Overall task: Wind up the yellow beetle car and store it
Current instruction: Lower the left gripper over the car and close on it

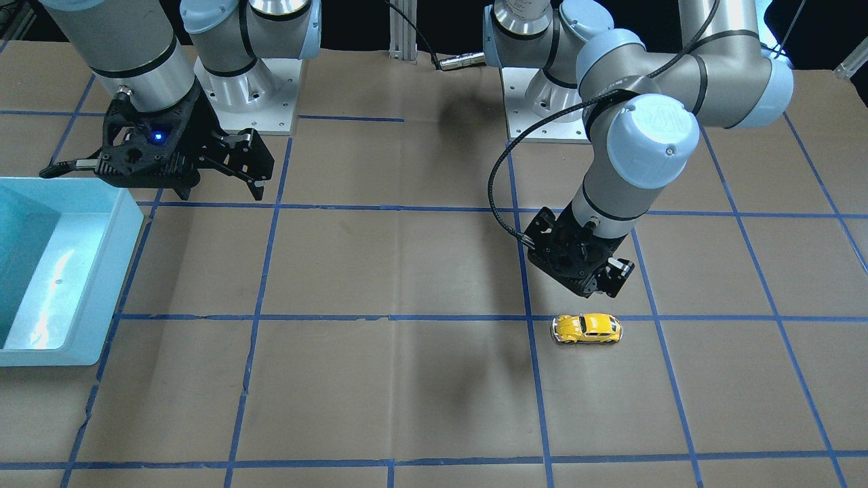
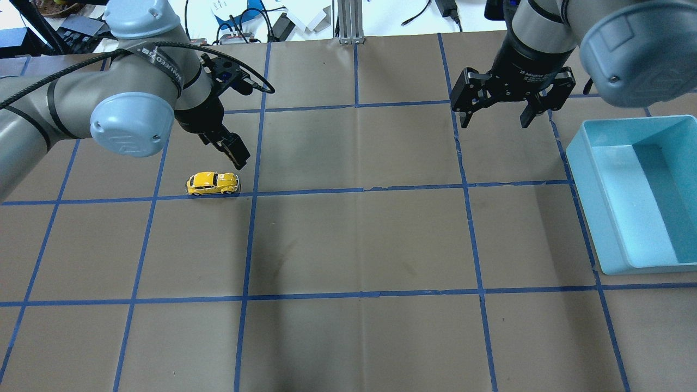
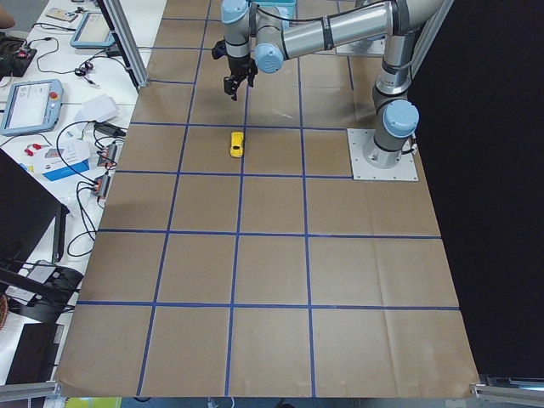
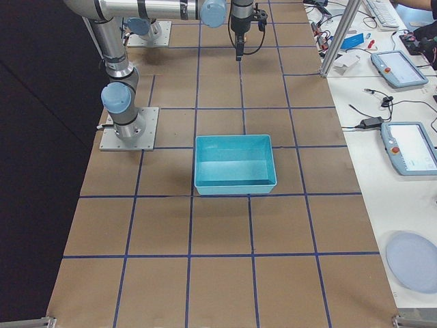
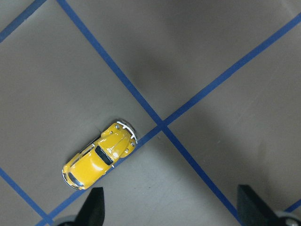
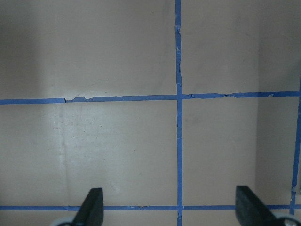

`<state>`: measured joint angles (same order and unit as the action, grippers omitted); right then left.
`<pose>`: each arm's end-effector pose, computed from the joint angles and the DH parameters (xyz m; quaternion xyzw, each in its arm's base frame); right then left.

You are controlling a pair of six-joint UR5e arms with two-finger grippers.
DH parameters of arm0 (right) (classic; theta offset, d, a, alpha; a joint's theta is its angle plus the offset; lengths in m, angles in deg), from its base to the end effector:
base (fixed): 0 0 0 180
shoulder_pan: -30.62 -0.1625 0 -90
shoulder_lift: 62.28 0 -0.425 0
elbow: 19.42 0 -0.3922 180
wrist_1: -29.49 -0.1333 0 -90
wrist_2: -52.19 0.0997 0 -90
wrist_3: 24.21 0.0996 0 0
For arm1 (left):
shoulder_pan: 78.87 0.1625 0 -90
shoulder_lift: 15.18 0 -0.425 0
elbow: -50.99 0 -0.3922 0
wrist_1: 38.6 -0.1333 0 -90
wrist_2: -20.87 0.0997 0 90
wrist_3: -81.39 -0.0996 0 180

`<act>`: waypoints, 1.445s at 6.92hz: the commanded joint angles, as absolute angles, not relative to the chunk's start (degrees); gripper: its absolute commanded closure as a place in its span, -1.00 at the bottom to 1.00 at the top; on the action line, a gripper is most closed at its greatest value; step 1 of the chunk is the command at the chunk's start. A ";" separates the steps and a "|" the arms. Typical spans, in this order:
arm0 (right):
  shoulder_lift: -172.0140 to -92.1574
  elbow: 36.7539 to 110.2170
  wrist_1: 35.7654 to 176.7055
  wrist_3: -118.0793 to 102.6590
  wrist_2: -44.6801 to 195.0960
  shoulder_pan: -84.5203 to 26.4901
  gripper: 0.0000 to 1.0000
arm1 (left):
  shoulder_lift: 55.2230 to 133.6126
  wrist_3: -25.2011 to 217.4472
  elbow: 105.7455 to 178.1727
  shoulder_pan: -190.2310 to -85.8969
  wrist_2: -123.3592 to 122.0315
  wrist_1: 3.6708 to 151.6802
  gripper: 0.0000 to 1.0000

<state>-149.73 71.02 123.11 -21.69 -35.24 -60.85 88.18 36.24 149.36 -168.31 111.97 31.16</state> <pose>0.1508 -0.5077 0.4682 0.0090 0.9997 -0.0047 0.0226 -0.1259 -0.5609 0.3287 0.3794 0.9251 0.0157 0.0038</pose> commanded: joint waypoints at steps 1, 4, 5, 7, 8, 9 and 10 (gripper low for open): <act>-149.73 71.02 123.09 -21.66 -35.18 -60.88 -1.00 | 89.06 18.89 152.57 -163.10 111.40 27.69 -0.96; -149.82 71.02 123.00 -21.75 -35.27 -60.70 -1.00 | 90.20 -5.46 154.87 -162.46 112.10 20.73 -0.96; -149.82 71.02 122.92 -21.66 -35.27 -60.79 -1.00 | 90.55 -7.36 155.31 -162.45 114.01 20.29 -0.96; -149.82 71.02 122.92 -21.66 -35.18 -60.79 -1.00 | 95.01 -14.18 156.28 -161.93 114.30 11.83 -0.98; -149.82 71.02 122.92 -21.66 -35.18 -60.79 -1.00 | 96.95 -17.97 156.63 -161.40 114.21 9.32 -0.98; -149.82 71.02 122.92 -21.66 -35.26 -60.70 -1.00 | 97.15 -17.92 157.24 -161.22 114.30 9.30 -0.97; -149.82 71.02 122.92 -21.66 -35.18 -60.79 -1.00 | 97.23 -17.66 159.16 -161.22 114.30 9.12 -0.97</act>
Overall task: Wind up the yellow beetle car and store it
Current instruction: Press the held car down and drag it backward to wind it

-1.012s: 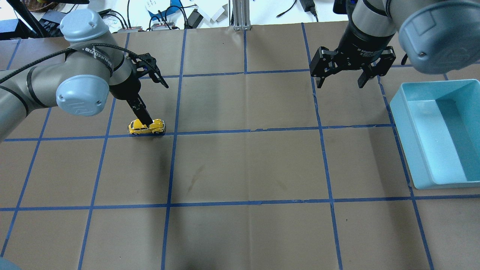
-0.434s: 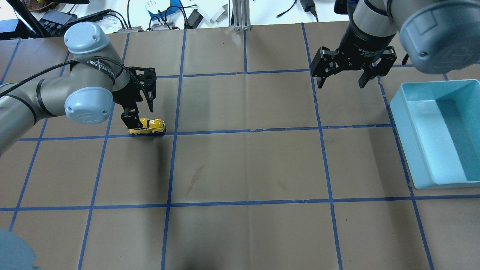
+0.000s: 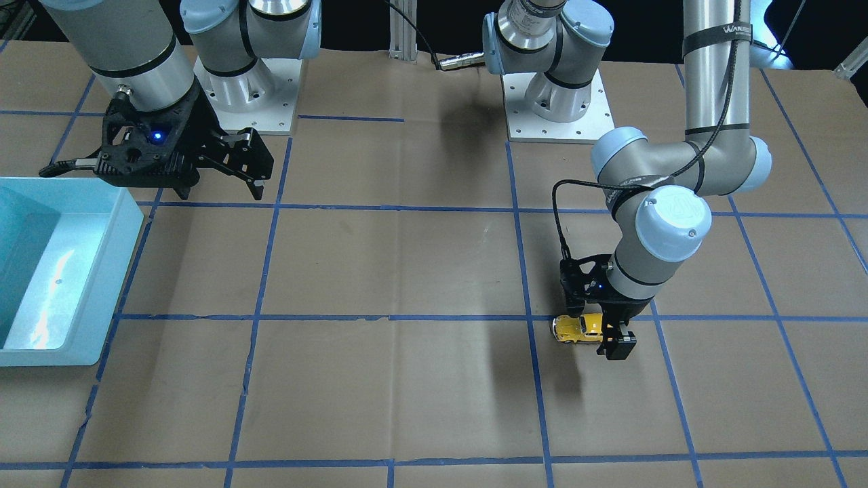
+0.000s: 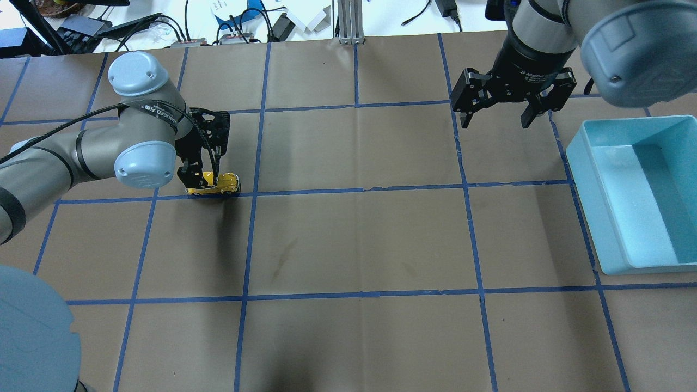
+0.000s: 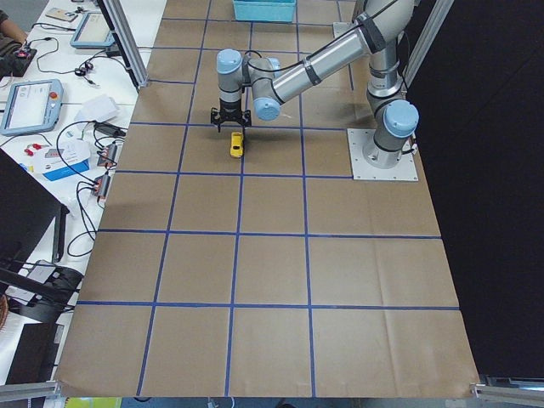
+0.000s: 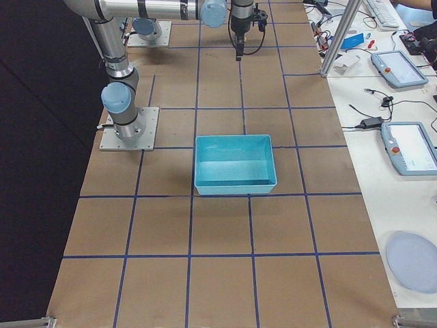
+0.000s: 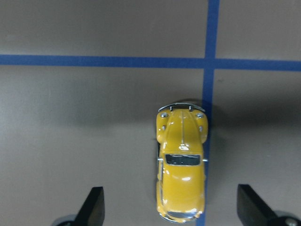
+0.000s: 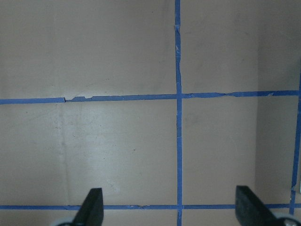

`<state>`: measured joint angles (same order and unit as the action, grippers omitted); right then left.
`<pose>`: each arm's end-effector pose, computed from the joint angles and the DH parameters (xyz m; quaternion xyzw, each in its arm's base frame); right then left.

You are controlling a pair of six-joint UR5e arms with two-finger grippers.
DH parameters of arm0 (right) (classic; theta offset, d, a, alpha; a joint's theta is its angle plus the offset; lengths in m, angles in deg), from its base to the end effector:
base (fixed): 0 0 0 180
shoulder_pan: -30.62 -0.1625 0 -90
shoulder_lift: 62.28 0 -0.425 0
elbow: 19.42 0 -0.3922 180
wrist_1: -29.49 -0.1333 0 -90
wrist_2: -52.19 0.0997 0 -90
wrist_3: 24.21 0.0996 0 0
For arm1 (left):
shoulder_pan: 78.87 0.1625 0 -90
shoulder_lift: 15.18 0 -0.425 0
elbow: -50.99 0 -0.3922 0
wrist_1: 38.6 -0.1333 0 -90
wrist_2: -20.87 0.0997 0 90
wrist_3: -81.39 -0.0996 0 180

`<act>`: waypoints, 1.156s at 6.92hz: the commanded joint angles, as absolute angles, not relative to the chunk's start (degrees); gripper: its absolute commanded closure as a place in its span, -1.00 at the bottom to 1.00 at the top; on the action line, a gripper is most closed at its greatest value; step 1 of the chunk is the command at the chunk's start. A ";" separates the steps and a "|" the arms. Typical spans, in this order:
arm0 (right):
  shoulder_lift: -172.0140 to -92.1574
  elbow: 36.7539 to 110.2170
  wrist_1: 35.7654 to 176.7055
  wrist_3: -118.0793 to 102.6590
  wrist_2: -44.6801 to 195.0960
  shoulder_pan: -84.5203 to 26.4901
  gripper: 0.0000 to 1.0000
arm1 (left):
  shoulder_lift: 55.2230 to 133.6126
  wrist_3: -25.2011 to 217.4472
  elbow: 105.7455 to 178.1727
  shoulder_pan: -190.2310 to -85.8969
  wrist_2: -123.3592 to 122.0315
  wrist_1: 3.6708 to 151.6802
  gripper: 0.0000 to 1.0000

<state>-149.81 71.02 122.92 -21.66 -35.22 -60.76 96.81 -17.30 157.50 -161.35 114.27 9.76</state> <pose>0.1501 -0.5071 0.4686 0.0101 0.9997 -0.0038 0.0227 -0.0516 -0.5828 0.2186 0.7131 0.6999 0.0073 0.0397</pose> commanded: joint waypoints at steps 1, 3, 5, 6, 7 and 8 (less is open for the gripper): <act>-149.82 71.02 122.92 -21.66 -35.26 -60.79 -1.00 | 97.50 -17.49 159.01 -161.13 114.30 8.60 -0.95; -149.82 71.02 122.92 -21.66 -35.27 -60.79 -1.00 | 98.20 -15.29 159.01 -159.03 113.95 7.63 -0.86; -149.82 71.02 122.92 -21.66 -35.27 -60.79 -1.00 | 99.17 -14.94 158.92 -158.67 113.51 7.36 -0.34; -149.90 71.02 122.92 -21.66 -35.27 -60.79 -1.00 | 99.26 -14.67 159.09 -158.67 111.77 7.36 -0.31; -149.91 71.02 122.92 -21.58 -35.18 -60.96 -1.00 | 99.26 -15.28 159.01 -158.67 111.66 7.28 0.13; -149.91 71.02 122.92 -21.57 -35.18 -61.05 -1.00 | 99.08 -14.59 158.75 -158.67 111.57 7.28 0.30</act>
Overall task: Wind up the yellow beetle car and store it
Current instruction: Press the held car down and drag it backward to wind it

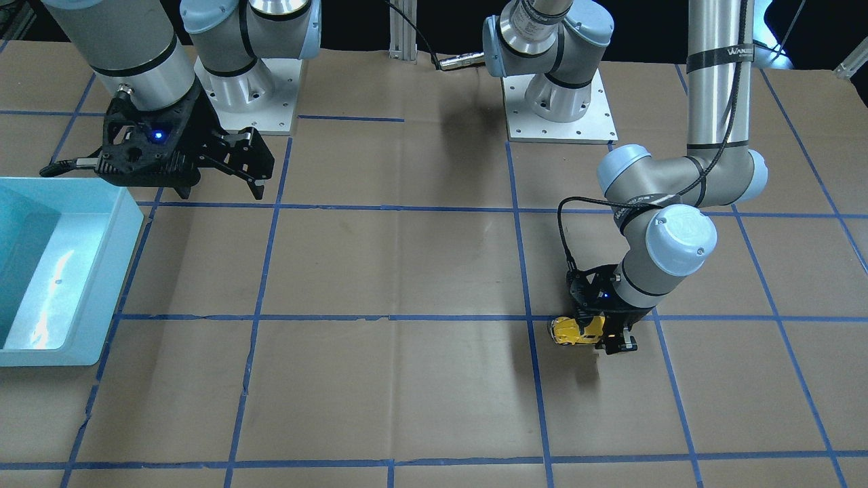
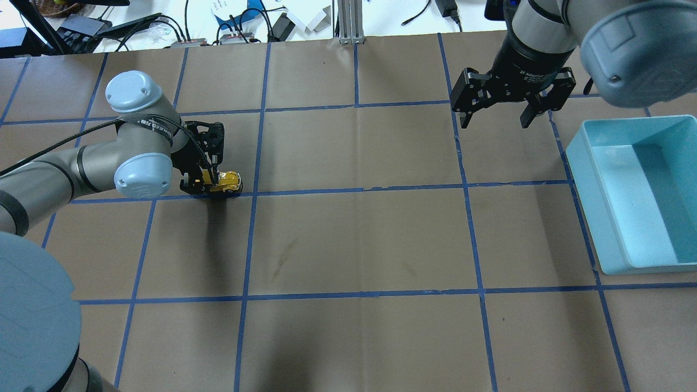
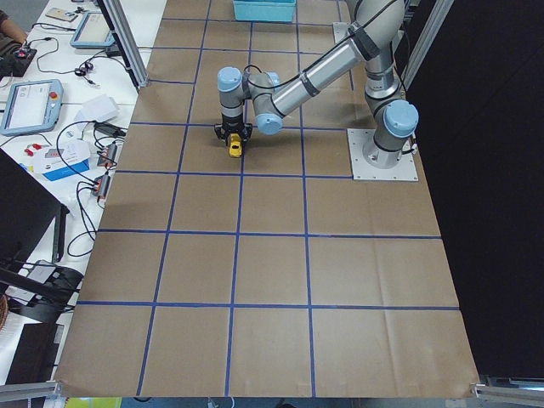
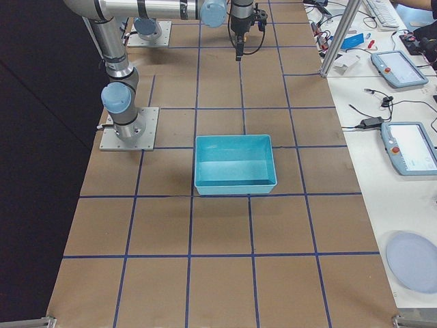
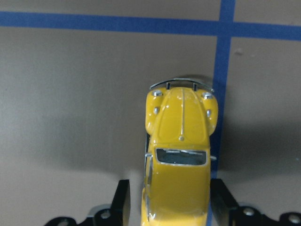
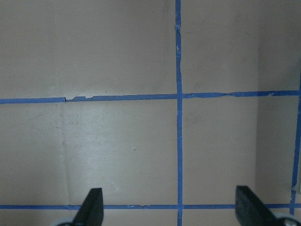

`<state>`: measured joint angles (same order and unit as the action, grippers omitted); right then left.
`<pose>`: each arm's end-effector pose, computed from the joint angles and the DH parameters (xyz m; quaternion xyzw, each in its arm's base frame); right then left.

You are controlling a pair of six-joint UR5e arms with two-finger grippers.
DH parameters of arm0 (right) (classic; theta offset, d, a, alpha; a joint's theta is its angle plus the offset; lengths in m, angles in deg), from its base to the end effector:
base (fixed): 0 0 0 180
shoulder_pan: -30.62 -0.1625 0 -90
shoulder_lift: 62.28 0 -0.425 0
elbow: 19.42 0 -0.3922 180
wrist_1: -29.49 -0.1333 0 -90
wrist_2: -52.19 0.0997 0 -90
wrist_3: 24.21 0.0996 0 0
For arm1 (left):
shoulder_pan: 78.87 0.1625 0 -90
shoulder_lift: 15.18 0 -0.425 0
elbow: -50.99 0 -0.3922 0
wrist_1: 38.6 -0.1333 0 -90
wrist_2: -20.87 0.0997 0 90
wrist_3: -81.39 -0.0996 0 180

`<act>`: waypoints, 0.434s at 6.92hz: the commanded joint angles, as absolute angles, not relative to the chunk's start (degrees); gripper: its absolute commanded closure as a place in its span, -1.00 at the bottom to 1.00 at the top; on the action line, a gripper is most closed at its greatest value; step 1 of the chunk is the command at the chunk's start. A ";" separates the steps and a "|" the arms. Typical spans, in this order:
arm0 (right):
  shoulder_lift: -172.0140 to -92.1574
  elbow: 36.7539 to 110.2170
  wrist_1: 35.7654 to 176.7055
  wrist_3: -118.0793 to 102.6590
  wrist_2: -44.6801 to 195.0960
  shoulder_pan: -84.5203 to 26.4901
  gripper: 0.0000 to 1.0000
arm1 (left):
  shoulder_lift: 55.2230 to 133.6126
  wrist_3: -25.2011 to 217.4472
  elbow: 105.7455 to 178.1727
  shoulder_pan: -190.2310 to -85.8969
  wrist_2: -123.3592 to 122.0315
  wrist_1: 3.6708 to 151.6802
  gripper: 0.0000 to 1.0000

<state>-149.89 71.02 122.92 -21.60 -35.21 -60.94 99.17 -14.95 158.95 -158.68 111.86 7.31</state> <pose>0.1517 -0.5062 0.4693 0.0090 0.9997 -0.0044 0.0229 -0.0290 -0.5823 0.1892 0.6827 0.7304 -0.0024 0.0176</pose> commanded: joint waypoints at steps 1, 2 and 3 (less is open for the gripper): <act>-149.91 70.93 123.00 -21.57 -35.18 -61.23 -1.00 | 98.56 -14.24 158.48 -158.93 110.09 7.28 0.33; -149.91 70.93 123.00 -21.57 -35.18 -61.23 -1.00 | 97.42 -11.27 158.39 -159.98 107.64 7.54 0.33; -149.91 70.93 122.92 -21.57 -35.18 -61.23 -1.00 | 96.80 -9.59 158.57 -161.56 107.44 8.23 0.34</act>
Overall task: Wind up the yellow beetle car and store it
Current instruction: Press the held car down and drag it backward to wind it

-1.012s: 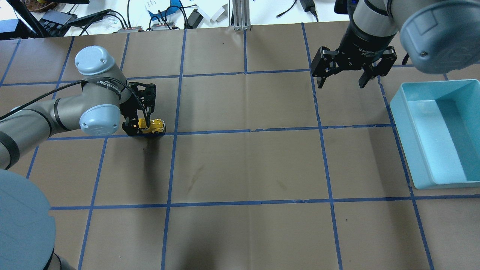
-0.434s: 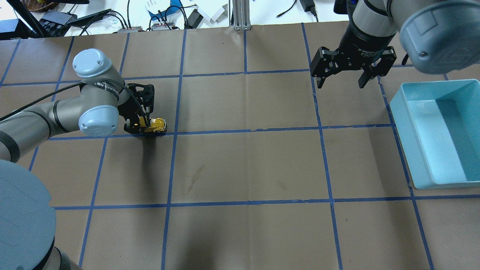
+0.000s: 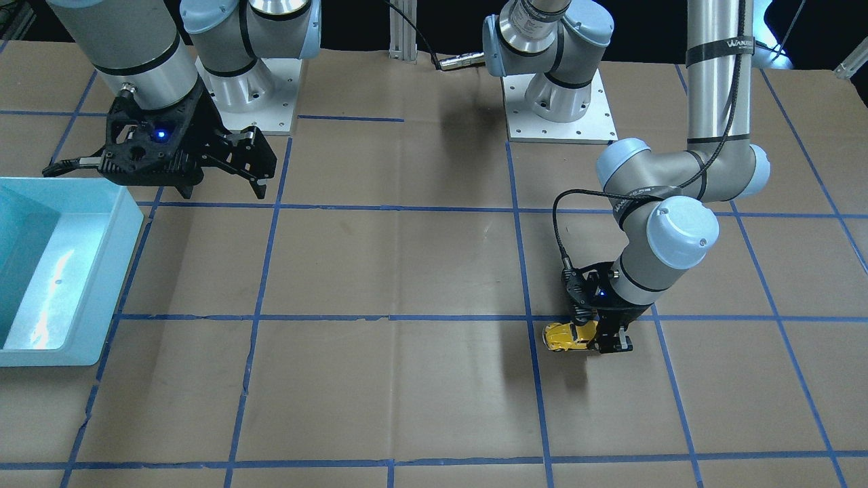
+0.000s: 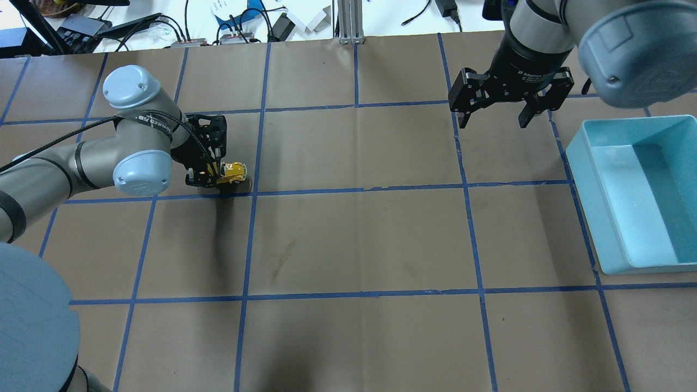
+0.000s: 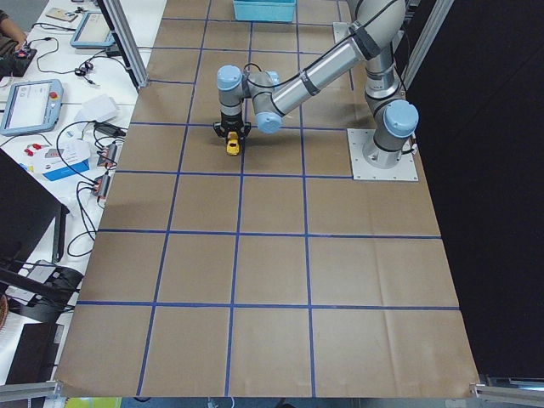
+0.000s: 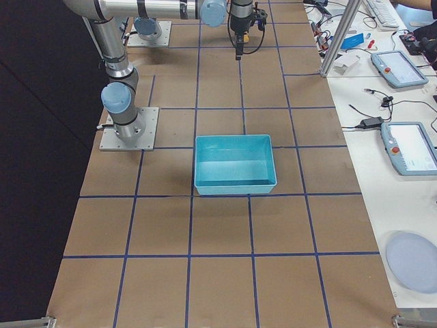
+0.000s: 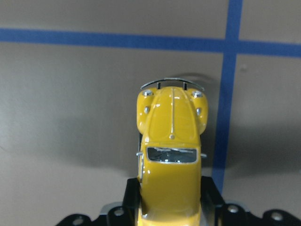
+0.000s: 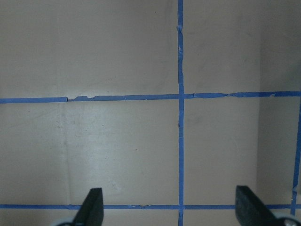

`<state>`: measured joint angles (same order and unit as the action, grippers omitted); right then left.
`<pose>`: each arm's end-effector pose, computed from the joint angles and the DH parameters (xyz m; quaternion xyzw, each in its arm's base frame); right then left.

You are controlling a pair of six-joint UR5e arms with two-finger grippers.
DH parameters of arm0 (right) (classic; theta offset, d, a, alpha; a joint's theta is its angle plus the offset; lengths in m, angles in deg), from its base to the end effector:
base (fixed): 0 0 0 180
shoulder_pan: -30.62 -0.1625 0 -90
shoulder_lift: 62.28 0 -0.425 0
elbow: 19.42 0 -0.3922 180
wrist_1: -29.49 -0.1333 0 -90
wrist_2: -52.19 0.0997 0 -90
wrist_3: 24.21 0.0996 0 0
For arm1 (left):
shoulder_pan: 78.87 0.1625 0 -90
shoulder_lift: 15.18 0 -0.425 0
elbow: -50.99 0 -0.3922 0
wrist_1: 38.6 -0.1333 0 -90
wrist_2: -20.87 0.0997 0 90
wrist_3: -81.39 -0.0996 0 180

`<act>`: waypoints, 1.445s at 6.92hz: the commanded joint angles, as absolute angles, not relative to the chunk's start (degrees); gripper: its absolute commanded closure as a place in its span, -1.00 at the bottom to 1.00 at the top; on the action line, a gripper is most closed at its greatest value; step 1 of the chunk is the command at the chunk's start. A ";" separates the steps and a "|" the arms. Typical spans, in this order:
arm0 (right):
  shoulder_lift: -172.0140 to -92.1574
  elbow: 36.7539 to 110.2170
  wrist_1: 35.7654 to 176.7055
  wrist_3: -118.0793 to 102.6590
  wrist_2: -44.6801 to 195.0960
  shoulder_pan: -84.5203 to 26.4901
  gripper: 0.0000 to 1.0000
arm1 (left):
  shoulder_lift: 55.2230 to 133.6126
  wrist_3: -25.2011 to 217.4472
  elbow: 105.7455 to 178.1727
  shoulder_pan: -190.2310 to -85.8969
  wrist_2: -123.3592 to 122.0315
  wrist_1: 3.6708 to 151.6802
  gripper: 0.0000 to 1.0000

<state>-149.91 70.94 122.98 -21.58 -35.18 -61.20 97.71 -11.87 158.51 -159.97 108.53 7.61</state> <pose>0.1540 -0.5057 0.4703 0.0069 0.9997 -0.0057 0.0232 -0.0476 -0.5837 0.2063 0.6715 0.7402 -0.0344 0.0101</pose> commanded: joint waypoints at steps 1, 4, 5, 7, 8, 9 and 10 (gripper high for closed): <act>-149.91 70.93 122.92 -21.57 -35.18 -61.23 -1.00 | 96.71 -9.49 159.09 -164.79 106.57 8.24 0.34; -149.91 71.02 122.83 -21.57 -35.27 -60.79 -1.00 | 97.06 -12.81 159.00 -166.76 107.27 8.15 0.34; -149.91 71.02 122.83 -21.66 -35.27 -60.79 -1.00 | 97.41 -13.09 158.83 -166.67 107.27 8.07 0.34; -149.91 71.02 122.74 -21.58 -35.27 -60.70 -1.00 | 98.81 -14.67 158.92 -166.32 107.62 7.63 0.34; -149.99 71.02 122.65 -21.57 -35.27 -60.70 -1.00 | 98.82 -14.76 158.75 -166.32 107.79 7.54 0.34; -149.99 71.02 122.65 -21.57 -35.27 -60.70 -1.00 | 98.82 -14.93 158.74 -166.23 107.79 7.63 0.34; -149.99 71.02 122.65 -21.66 -35.27 -60.70 -1.00 | 98.82 -14.94 158.74 -166.06 108.49 7.63 0.34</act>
